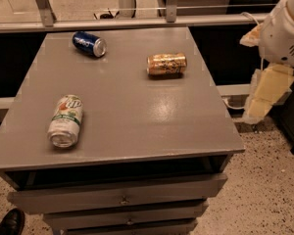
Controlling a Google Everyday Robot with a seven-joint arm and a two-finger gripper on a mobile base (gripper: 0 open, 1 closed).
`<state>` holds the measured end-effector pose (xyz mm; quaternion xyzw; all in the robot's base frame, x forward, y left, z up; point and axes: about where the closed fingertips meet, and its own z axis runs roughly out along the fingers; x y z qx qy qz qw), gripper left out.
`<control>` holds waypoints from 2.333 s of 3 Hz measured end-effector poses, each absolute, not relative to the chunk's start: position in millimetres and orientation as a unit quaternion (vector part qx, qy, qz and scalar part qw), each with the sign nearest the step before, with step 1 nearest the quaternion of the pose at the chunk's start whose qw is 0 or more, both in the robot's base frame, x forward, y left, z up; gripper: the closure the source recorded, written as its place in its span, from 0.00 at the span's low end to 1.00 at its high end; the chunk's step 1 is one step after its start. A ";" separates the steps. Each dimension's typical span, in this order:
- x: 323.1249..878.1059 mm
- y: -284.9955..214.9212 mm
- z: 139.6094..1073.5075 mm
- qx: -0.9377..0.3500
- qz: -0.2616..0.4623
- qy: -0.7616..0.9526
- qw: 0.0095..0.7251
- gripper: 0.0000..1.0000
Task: Pick orange can
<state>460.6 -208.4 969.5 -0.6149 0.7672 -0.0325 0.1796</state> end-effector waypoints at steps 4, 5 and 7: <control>668.0 -152.1 911.7 -0.614 0.058 0.720 0.317 0.00; 696.6 -132.1 897.4 -0.606 0.090 0.719 0.329 0.00; 724.2 -102.3 860.3 -0.595 0.128 0.734 0.301 0.12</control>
Offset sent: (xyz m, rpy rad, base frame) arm 0.1879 0.0332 -0.0531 0.2326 -0.1260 0.0830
